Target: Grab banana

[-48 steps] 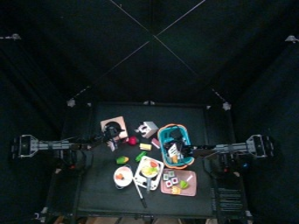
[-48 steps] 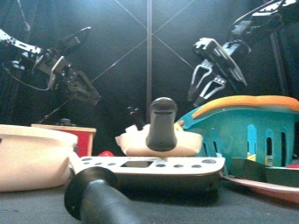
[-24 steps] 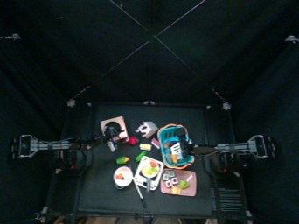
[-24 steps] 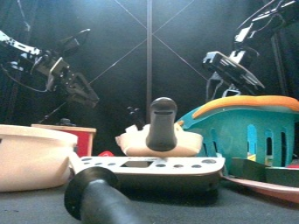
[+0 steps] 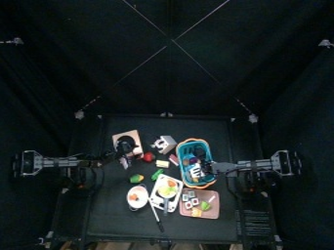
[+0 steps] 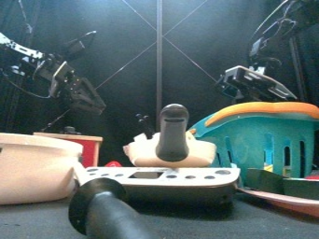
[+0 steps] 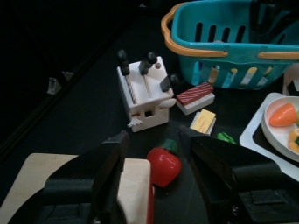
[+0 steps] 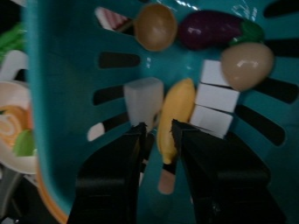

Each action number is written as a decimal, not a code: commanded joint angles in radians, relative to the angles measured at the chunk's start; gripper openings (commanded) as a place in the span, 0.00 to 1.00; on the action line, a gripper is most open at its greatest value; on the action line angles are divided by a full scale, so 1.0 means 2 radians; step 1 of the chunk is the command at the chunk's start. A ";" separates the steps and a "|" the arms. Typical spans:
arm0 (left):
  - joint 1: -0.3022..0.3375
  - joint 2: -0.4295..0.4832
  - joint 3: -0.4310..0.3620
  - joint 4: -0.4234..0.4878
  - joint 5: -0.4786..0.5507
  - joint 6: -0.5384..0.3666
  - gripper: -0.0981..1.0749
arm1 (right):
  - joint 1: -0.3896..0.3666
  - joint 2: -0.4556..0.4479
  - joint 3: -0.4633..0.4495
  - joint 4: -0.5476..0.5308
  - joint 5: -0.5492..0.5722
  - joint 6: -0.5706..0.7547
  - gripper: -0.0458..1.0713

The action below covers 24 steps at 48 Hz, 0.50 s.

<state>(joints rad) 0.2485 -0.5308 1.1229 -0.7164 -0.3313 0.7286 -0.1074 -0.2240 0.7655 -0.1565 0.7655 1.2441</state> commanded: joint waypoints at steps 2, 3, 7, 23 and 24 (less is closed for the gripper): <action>0.002 -0.001 -0.008 0.001 -0.002 0.000 0.82 | -0.003 0.009 -0.026 0.011 -0.001 -0.028 0.69; 0.002 -0.001 -0.009 0.001 -0.002 0.000 0.82 | -0.003 0.012 -0.029 0.013 -0.001 -0.034 0.69; 0.002 -0.002 -0.009 0.001 -0.002 0.000 0.82 | -0.005 0.022 -0.040 0.022 0.000 -0.051 0.69; 0.002 -0.002 -0.006 0.000 -0.002 0.000 0.82 | -0.021 0.048 -0.043 0.037 0.028 -0.071 0.70; 0.002 -0.001 -0.006 0.000 -0.002 0.000 0.82 | -0.021 0.048 -0.044 0.036 0.026 -0.071 0.70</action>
<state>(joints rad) 0.2500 -0.5308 1.1229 -0.7179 -0.3313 0.7286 -0.1473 -0.1166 0.6964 -0.0859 0.8207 1.1045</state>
